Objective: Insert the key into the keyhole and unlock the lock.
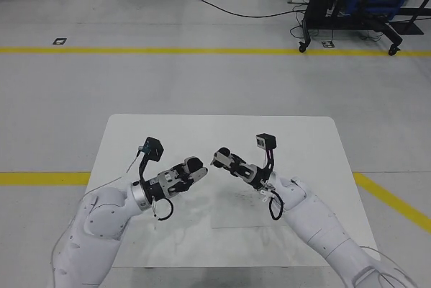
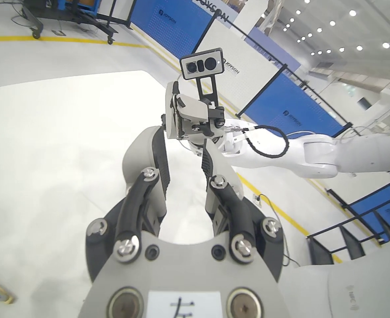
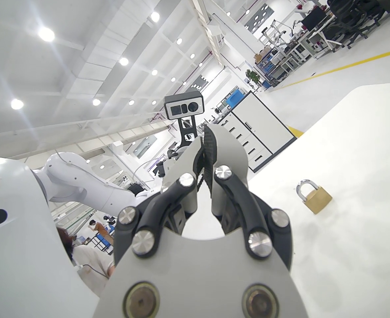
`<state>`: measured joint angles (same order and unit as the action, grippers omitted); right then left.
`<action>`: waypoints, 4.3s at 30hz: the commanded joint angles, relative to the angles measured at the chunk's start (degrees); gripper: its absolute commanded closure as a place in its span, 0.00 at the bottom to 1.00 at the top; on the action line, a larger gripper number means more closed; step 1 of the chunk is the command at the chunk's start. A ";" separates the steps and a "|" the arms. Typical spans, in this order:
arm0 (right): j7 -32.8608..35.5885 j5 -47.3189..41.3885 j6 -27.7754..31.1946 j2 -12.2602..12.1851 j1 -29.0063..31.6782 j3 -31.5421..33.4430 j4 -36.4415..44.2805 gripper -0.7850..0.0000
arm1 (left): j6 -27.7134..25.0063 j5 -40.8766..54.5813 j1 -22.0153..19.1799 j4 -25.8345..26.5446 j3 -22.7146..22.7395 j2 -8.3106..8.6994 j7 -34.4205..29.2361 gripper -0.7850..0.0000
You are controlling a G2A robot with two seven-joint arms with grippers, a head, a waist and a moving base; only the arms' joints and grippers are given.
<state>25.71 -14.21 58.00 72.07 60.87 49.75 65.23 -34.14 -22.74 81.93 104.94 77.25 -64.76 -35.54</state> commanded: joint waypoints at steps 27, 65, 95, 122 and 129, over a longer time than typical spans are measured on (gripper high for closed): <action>17.13 -16.15 0.00 2.60 -2.34 -0.37 -6.75 1.00 | 6.97 -56.87 6.93 11.38 -5.27 0.46 21.83 0.57; 20.54 -16.86 0.00 3.82 -2.29 1.09 -8.04 1.00 | 13.97 -57.76 8.11 11.82 -3.10 0.51 23.40 0.70; 20.57 -12.65 0.00 4.46 0.63 5.40 -3.09 1.00 | -0.21 35.19 -2.93 -10.20 -3.34 1.56 -8.63 0.71; 20.57 -8.71 0.00 5.23 1.16 6.59 -2.96 1.00 | 3.01 31.15 -4.62 -10.22 -5.76 1.86 -9.90 0.81; 20.56 -7.92 0.00 5.31 1.03 6.68 -3.36 1.00 | 3.94 29.62 -4.73 -10.18 -5.76 2.04 -9.85 1.00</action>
<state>46.28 -22.31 58.00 77.37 61.91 56.40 61.92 -30.42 7.16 77.23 94.76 71.49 -62.75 -45.34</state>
